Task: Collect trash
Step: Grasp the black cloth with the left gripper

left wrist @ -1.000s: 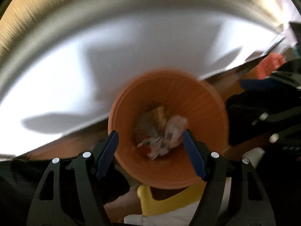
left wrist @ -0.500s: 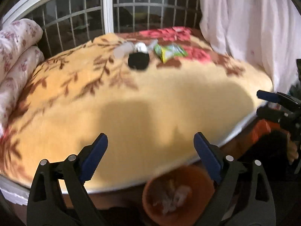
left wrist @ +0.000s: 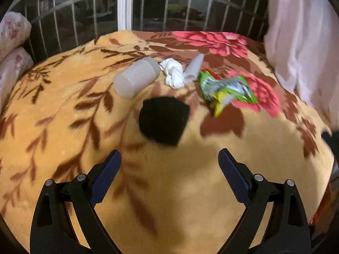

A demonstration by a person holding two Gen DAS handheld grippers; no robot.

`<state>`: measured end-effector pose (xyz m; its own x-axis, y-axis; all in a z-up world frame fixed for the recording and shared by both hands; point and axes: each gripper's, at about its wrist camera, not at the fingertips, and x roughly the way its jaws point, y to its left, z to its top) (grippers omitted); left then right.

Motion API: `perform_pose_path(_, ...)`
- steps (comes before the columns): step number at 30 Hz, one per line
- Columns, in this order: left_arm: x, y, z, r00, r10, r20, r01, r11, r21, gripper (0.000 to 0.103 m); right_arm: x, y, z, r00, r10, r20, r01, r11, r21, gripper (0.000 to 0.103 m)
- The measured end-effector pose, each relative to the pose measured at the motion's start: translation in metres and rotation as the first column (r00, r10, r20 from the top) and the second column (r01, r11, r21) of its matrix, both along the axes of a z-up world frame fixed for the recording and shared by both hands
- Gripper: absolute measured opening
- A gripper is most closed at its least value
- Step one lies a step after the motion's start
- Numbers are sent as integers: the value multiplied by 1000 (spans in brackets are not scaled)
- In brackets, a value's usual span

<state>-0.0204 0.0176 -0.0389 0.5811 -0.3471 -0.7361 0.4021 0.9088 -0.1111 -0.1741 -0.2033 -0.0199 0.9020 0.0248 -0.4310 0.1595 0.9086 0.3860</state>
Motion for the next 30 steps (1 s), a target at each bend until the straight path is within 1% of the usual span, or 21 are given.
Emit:
perform_pose_path(2,19,-6,-5,1000,15,-18,-15,1000,-4,90,5,-4,-6,1000,2,-24,-1,999,37,92)
perform_pose_path(4,31,-10,-10,999,30,-37,-30,1000,-6,90,7,-7,-9,999,18,-27,-16,997,75,92)
perform_pose_path(8,51,-17,-23,995,43,-87,-44,999,-12,90,7,-5,-6,1000,16,-17,-14,997,71,92)
perform_pose_path(9,54,-18,-26,995,47,-93,-47,999,-6,86,7,-4,-6,1000,18,-14,-17,997,70,92)
perform_pose_path(10,56,-19,-27,994,50,-95,-50,999,-2,79,8,-3,-6,1000,20,-12,-19,997,69,93)
perform_pose_path(11,58,-19,-29,993,56,-103,-55,998,5,62,9,0,-6,1000,24,-14,-23,998,65,93)
perform_pose_path(12,60,-18,-29,992,63,-108,-63,998,6,59,10,2,-6,1000,27,-16,-26,998,62,93)
perform_pose_path(14,59,-14,-27,993,66,-102,-68,997,-21,56,13,5,-7,999,32,-22,-30,998,58,93)
perform_pose_path(16,54,-6,-23,992,79,-98,-83,996,-40,54,15,9,-8,999,30,-28,-28,998,63,93)
perform_pose_path(18,40,7,-15,992,88,-93,-93,994,-49,54,19,11,-10,999,22,-36,-19,997,78,93)
perform_pose_path(21,3,35,-4,995,73,-64,-79,993,-93,54,27,13,-13,998,19,-59,-13,995,104,94)
perform_pose_path(22,-14,48,0,996,81,-43,-84,992,-90,54,31,13,-15,997,20,-70,-12,994,113,94)
perform_pose_path(25,-39,68,4,990,135,27,-133,989,-60,54,58,17,-18,992,40,-123,-21,988,156,94)
perform_pose_path(28,-46,80,3,980,180,89,-177,983,-43,54,88,15,-18,983,65,-170,-24,972,232,94)
perform_pose_path(30,-45,84,-1,976,188,105,-188,982,-17,54,111,10,-20,975,79,-206,-11,949,315,94)
